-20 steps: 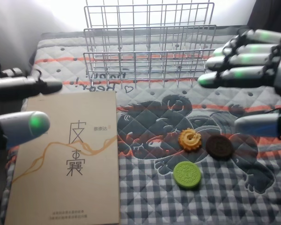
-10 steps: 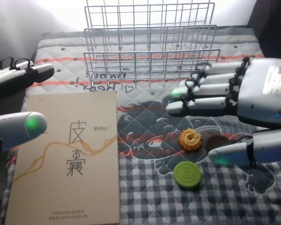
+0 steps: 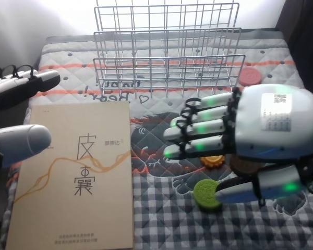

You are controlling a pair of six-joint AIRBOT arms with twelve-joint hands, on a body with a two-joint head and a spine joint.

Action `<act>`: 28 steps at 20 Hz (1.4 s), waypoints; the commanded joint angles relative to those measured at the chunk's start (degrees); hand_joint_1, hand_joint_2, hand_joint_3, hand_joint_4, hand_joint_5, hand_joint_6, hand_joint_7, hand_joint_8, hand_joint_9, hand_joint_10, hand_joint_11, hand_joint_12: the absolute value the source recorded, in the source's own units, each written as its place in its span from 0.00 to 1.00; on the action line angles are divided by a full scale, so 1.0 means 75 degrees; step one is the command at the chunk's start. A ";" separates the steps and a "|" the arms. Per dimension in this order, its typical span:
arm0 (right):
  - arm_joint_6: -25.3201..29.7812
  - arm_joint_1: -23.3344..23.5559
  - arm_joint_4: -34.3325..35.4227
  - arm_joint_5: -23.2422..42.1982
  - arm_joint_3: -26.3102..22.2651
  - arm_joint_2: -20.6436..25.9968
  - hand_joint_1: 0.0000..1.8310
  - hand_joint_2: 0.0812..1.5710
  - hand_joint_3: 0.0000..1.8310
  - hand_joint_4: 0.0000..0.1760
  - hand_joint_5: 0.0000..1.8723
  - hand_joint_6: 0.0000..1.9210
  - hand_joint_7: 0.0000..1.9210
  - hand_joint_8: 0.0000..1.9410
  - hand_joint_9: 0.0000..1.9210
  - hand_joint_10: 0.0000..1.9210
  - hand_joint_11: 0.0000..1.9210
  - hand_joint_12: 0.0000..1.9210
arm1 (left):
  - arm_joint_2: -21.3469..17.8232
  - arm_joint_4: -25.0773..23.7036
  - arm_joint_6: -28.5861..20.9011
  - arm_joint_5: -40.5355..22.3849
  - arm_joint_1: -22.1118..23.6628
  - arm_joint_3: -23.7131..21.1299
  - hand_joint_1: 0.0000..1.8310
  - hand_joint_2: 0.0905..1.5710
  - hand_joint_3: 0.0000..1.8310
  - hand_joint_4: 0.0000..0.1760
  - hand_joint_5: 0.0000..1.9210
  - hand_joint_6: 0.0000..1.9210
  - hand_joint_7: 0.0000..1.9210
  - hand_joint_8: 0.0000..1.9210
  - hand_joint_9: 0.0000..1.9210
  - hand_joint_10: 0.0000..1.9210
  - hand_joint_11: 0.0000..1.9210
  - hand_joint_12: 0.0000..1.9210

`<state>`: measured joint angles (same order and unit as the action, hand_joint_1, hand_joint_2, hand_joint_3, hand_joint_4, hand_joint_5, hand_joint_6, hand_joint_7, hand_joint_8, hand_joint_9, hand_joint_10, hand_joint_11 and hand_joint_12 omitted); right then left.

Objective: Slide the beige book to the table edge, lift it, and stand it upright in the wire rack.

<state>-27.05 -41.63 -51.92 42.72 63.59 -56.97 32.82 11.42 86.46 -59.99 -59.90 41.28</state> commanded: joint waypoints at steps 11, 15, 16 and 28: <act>0.1919 0.0218 -0.0071 0.0597 0.0305 -0.0749 0.05 0.86 0.00 0.00 0.16 0.00 0.14 0.00 0.16 0.00 0.07 0.41 | -0.0206 0.0800 -0.0051 -0.1921 -0.0460 -0.0019 0.00 0.75 0.00 1.00 0.09 0.00 0.03 0.00 0.00 0.00 0.00 0.00; 0.2121 0.0221 -0.0283 0.0525 0.0392 -0.0881 0.02 0.86 0.00 0.01 0.16 0.00 0.14 0.00 0.16 0.00 0.07 0.42 | -0.0201 0.0825 -0.0052 -0.1948 -0.0535 -0.0038 0.00 0.74 0.00 1.00 0.09 0.00 0.02 0.00 0.00 0.00 0.00 0.00; 0.2127 0.0244 -0.0396 0.0490 0.0412 -0.0895 0.02 0.86 0.00 0.02 0.16 0.00 0.14 0.00 0.17 0.00 0.07 0.42 | -0.0200 0.0829 -0.0052 -0.1966 -0.0537 -0.0036 0.00 0.74 0.00 1.00 0.09 0.00 0.02 0.00 0.00 0.00 0.00 0.00; 0.2127 0.0604 -0.1497 0.0177 0.0856 -0.1491 0.05 0.84 0.00 0.20 0.16 0.00 0.15 0.00 0.17 0.00 0.04 0.52 | -0.0156 0.0839 -0.0054 -0.2231 -0.0588 -0.0044 0.00 0.76 0.01 1.00 0.10 0.00 0.03 0.00 0.00 0.00 0.00 0.00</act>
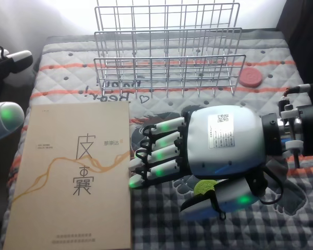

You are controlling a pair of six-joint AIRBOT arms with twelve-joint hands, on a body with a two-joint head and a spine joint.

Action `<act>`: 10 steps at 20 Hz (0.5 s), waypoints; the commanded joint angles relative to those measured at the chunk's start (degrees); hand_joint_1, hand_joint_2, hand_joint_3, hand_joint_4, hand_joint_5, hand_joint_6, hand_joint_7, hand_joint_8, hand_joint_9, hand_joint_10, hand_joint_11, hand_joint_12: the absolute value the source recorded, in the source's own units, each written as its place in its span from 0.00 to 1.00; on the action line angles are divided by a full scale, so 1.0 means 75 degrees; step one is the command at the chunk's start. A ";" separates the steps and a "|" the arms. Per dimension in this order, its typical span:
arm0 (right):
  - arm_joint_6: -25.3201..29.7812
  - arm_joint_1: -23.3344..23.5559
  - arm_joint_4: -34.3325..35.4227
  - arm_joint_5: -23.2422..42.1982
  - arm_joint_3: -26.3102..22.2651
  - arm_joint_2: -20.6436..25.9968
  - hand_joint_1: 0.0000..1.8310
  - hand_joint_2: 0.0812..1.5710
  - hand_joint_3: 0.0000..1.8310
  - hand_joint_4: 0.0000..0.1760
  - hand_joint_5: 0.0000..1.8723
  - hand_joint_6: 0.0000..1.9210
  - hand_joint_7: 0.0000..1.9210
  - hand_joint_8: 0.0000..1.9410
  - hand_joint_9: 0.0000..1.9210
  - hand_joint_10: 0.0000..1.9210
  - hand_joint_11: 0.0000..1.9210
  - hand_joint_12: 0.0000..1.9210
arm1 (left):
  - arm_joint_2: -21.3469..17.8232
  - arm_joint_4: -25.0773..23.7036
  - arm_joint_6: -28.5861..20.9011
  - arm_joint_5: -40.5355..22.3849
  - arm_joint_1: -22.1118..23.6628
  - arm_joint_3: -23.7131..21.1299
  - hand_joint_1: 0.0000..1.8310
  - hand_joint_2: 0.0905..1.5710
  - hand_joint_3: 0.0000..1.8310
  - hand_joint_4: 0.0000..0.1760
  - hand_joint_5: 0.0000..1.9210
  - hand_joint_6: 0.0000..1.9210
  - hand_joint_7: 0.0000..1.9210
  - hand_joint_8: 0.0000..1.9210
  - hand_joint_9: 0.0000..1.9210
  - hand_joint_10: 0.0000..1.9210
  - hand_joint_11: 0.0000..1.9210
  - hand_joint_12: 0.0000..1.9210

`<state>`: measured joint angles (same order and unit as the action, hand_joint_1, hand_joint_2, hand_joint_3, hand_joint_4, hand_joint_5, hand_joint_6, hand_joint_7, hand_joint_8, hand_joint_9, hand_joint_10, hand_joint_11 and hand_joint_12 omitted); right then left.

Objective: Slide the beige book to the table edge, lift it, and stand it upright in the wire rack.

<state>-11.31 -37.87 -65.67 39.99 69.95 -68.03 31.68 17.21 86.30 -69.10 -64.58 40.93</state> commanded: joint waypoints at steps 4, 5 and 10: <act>0.0029 0.0111 0.0429 0.0529 0.0141 -0.0188 0.00 0.85 0.00 0.19 0.15 0.00 0.15 0.00 0.18 0.00 0.04 0.48 | 0.0007 0.0080 -0.0034 -0.1059 0.0002 -0.0012 0.00 0.76 0.00 0.95 0.10 0.00 0.04 0.01 0.00 0.00 0.00 0.00; 0.0029 0.0133 0.0463 0.0529 0.0201 -0.0273 0.00 0.85 0.00 0.18 0.15 0.00 0.15 0.00 0.18 0.00 0.04 0.48 | 0.0024 0.0098 -0.0034 -0.1066 -0.0007 -0.0007 0.00 0.76 0.00 0.95 0.10 0.00 0.04 0.01 0.00 0.00 0.00 0.00; 0.0029 0.0150 0.0538 0.0531 0.0412 -0.0578 0.00 0.86 0.00 0.15 0.15 0.00 0.16 0.00 0.18 0.00 0.05 0.48 | 0.0030 0.0117 -0.0035 -0.1157 -0.0017 0.0001 0.00 0.76 0.00 0.92 0.11 0.01 0.05 0.01 0.00 0.00 0.00 0.00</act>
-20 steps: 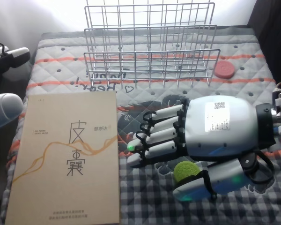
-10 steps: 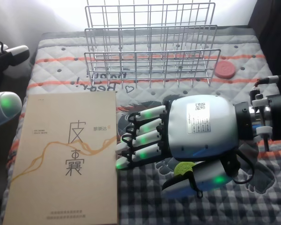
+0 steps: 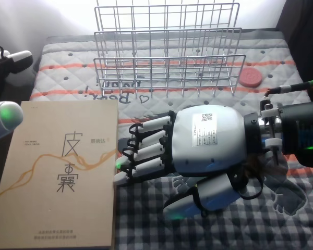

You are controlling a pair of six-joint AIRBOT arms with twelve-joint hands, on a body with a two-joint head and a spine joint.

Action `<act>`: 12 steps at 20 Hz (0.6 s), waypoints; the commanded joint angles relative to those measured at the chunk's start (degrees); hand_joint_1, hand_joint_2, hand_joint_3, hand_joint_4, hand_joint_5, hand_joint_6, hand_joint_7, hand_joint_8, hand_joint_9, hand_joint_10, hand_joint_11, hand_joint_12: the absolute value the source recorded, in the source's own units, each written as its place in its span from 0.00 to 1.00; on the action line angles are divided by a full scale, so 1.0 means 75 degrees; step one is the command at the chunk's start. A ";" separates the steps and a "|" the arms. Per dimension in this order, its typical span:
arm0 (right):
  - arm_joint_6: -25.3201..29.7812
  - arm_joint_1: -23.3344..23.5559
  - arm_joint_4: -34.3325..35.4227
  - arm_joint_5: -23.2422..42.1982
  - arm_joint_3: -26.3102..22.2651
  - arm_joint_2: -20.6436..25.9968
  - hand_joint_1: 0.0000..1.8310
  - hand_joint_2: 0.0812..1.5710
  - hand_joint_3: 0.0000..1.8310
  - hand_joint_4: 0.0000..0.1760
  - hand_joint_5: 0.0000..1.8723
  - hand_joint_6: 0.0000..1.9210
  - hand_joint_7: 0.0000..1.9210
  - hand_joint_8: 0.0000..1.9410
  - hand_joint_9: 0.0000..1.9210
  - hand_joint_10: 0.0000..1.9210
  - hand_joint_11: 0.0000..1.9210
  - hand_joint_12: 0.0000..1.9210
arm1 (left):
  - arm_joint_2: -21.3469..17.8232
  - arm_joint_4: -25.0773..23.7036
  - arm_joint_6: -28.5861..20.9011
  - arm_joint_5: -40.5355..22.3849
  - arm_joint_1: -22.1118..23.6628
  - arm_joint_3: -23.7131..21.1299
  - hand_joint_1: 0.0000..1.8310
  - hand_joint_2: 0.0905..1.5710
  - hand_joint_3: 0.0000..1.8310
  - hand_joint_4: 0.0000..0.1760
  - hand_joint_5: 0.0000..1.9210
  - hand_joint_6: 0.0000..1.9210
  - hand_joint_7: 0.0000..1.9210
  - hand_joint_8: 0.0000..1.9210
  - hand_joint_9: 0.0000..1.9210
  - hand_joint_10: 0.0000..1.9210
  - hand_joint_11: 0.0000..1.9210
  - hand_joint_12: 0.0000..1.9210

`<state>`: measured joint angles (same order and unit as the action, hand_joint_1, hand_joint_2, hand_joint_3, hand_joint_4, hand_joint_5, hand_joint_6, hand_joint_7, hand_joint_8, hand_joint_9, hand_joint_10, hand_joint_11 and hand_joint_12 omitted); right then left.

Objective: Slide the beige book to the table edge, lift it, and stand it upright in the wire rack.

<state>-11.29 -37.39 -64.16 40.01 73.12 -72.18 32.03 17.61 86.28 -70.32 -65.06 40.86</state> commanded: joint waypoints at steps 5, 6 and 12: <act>0.0238 0.0086 0.0397 0.0528 0.0162 -0.0234 0.00 0.86 0.00 0.10 0.16 0.00 0.17 0.00 0.20 0.00 0.05 0.51 | -0.0012 0.0066 -0.0033 -0.1033 0.0041 0.0021 0.00 0.77 0.00 0.90 0.12 0.01 0.05 0.00 0.00 0.00 0.00 0.00; 0.0238 0.0086 0.0396 0.0528 0.0185 -0.0269 0.00 0.86 0.00 0.10 0.16 0.00 0.17 0.00 0.19 0.00 0.04 0.51 | -0.0007 0.0071 -0.0033 -0.1034 0.0041 0.0027 0.00 0.77 0.00 0.92 0.12 0.00 0.05 0.00 0.00 0.00 0.00 0.00; 0.0238 0.0157 0.0339 0.0529 0.0330 -0.0480 0.00 0.87 0.00 0.12 0.16 0.00 0.18 0.00 0.19 0.00 0.04 0.51 | 0.0009 0.0073 -0.0037 -0.1064 0.0041 0.0056 0.00 0.77 0.00 0.88 0.12 0.00 0.06 0.00 0.00 0.00 0.00 0.00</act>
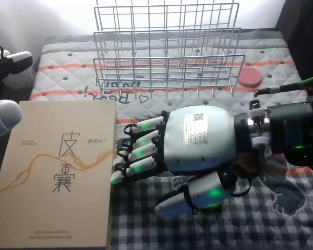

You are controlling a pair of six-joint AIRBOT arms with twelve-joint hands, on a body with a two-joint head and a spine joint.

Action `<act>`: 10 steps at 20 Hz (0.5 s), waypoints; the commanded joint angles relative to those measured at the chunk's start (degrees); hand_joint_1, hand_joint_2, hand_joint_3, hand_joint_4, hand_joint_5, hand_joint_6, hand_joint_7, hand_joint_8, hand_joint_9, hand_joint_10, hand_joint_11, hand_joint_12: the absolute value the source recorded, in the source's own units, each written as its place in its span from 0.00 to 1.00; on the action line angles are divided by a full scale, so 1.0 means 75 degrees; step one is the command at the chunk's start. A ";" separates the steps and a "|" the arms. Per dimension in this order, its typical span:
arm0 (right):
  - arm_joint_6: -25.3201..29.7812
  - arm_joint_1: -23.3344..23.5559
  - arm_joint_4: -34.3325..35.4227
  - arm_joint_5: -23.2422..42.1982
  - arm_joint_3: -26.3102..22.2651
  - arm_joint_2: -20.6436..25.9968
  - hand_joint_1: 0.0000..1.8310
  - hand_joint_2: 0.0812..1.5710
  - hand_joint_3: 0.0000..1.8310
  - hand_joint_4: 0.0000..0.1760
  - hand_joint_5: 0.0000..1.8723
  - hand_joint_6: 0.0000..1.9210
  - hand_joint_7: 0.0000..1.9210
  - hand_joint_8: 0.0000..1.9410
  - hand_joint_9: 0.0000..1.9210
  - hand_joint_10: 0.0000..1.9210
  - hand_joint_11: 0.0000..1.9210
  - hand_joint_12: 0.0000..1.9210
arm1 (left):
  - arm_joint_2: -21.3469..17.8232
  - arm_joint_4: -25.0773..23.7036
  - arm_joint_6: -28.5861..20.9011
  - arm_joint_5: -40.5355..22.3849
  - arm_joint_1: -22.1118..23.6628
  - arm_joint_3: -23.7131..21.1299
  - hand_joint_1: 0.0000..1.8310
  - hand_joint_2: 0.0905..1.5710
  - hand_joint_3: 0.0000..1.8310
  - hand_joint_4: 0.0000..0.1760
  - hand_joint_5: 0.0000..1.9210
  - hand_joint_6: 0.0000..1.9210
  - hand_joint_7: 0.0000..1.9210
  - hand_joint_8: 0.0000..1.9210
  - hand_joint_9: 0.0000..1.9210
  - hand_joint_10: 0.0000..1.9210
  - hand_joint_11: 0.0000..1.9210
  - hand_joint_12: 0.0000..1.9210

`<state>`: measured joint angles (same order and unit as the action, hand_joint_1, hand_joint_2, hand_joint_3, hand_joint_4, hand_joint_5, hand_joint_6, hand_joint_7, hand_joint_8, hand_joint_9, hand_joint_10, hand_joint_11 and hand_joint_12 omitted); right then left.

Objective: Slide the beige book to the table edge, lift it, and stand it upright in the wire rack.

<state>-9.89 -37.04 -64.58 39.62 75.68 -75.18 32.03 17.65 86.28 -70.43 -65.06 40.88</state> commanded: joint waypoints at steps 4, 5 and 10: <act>0.0051 0.0208 0.0331 0.0582 0.0074 -0.0219 0.00 0.86 0.00 0.08 0.17 0.00 0.19 0.00 0.20 0.00 0.05 0.52 | 0.0015 0.0067 -0.0043 -0.1092 0.0041 0.0058 0.00 0.78 0.00 0.82 0.12 0.00 0.06 0.00 0.00 0.00 0.00 0.00; 0.0051 0.0239 0.0330 0.0582 0.0110 -0.0267 0.00 0.86 0.00 0.07 0.17 0.00 0.19 0.00 0.20 0.00 0.04 0.51 | 0.0015 0.0067 -0.0048 -0.1113 0.0041 0.0058 0.00 0.78 0.01 0.84 0.12 0.00 0.06 0.00 0.00 0.00 0.00 0.00; 0.0051 0.0340 0.0305 0.0581 0.0272 -0.0471 0.00 0.87 0.00 0.00 0.18 0.00 0.20 0.00 0.21 0.01 0.07 0.49 | 0.0040 0.0067 -0.0061 -0.1134 0.0041 0.0065 0.00 0.78 0.00 0.84 0.13 0.00 0.08 0.01 0.01 0.00 0.00 0.00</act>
<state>-10.00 -35.18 -65.47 39.24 78.00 -78.46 32.16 17.61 86.08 -71.61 -65.06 41.06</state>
